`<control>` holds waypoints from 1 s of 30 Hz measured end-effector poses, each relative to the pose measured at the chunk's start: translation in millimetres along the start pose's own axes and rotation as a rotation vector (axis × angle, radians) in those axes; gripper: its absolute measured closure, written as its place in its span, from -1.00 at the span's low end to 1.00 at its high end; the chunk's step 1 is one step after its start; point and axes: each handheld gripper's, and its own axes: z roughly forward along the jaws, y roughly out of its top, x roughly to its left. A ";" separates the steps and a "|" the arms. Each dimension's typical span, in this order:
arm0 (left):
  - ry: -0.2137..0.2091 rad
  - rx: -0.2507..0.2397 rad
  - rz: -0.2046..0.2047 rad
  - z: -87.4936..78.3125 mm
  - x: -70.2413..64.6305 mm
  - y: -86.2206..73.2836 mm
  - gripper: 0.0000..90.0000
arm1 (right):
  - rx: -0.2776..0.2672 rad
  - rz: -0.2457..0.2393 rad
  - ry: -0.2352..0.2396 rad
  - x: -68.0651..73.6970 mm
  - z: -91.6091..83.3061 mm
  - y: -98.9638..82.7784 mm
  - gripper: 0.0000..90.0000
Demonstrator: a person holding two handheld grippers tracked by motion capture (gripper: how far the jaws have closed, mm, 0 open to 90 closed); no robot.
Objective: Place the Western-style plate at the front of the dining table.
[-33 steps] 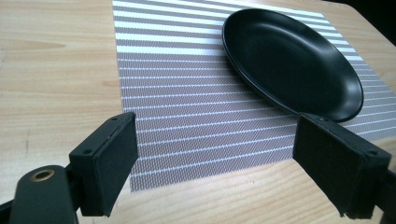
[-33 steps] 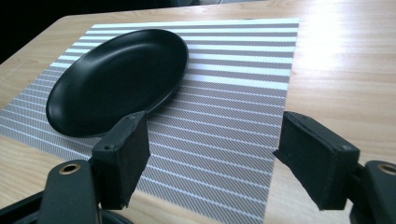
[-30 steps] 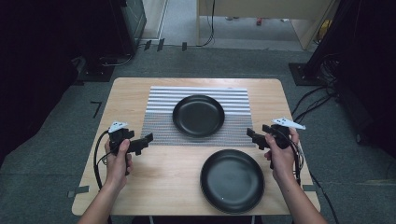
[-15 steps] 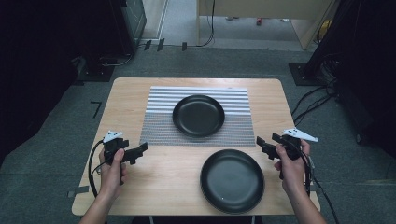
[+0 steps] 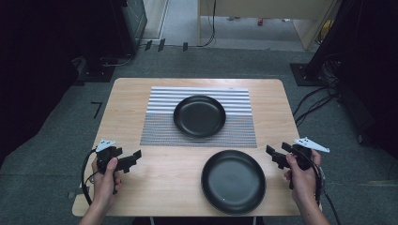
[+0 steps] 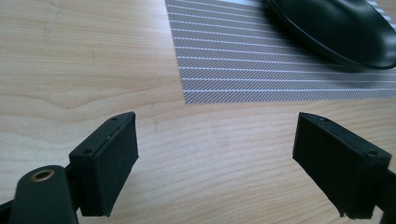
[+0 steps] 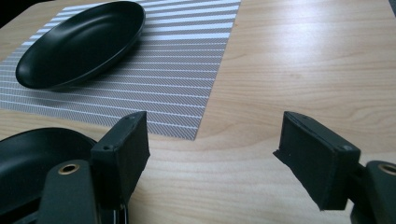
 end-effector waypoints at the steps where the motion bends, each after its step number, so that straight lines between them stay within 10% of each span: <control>1: 0.004 0.000 -0.002 -1.2 1.4 -1.1 -0.69 | 0.001 0.001 -0.002 -1.5 -1.6 -1.8 -0.46; 30: 0.109 0.014 -0.024 -30.3 40.6 -39.8 -0.69 | 0.021 0.066 -0.075 -43.4 -45.2 -45.4 -0.47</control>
